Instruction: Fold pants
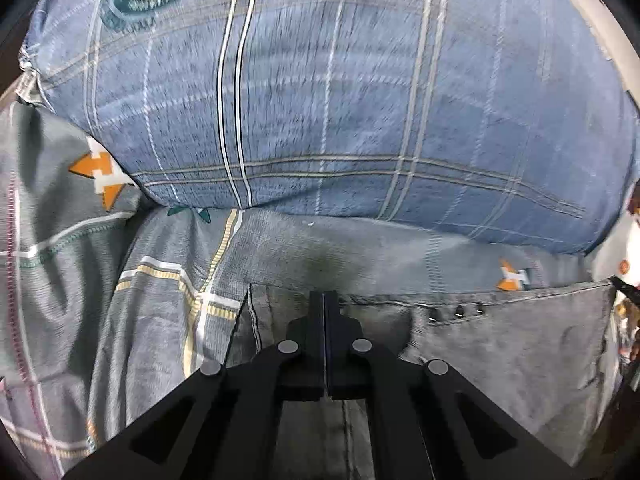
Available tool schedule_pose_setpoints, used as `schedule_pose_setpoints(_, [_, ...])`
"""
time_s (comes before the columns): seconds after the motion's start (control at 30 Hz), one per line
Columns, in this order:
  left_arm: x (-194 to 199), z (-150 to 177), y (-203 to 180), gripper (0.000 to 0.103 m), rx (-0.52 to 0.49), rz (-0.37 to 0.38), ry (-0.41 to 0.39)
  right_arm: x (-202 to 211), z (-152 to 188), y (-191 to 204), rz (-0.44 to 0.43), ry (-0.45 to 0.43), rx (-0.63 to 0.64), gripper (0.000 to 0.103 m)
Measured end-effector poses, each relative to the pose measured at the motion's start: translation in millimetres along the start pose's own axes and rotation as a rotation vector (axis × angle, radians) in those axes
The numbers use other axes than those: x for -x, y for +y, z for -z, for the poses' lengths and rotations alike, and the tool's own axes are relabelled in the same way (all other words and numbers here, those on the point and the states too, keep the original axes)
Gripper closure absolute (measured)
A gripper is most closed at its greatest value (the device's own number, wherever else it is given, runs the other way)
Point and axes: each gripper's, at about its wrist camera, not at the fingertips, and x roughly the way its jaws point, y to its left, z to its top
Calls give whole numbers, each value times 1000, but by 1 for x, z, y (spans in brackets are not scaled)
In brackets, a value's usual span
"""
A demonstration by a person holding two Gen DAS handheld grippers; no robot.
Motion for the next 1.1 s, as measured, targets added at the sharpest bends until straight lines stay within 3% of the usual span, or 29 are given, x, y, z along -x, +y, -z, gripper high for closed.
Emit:
schedule_pose_setpoints(0.1, [6,3,9,103,30,15,15,9,5,-1,-10,7,-3,88])
schedule_pose_setpoints(0.17, [-7,3,23,103,93,62,88,8,8,-2,-15,14,-9,88])
schedule_pose_setpoints(0.27, [-33,2,40,99,144,69,158,-1,9,-2,-21,27,-10,88])
schedule_pose_setpoints(0.4, [-69,-6,57,89,233,100,214,-15,8,-2,-20,38,-7,88])
schedule_pose_setpoints(0.5, [-86,-12,57,68,245,117,235,-29,8,-2,-17,58,-5,88])
schedule_pose_setpoints(0.57, [-87,-15,55,62,242,126,223,-37,8,-3,-22,67,-18,87])
schedule_pose_setpoints(0.77, [-56,-18,55,45,186,8,121,-35,9,0,-57,55,-37,75])
schedule_pose_setpoints(0.87, [-62,-14,62,45,199,11,158,-35,10,-1,-48,64,-39,74])
schedule_pose_setpoints(0.97, [-73,-13,57,47,193,28,190,-41,11,-3,-27,95,-43,60])
schedule_pose_setpoints(1.03, [-81,-11,52,70,177,26,215,-45,13,-4,-12,116,-37,48])
schedule_pose_setpoints(1.1, [-85,-13,50,79,162,-11,211,-46,16,-9,-2,136,-42,47])
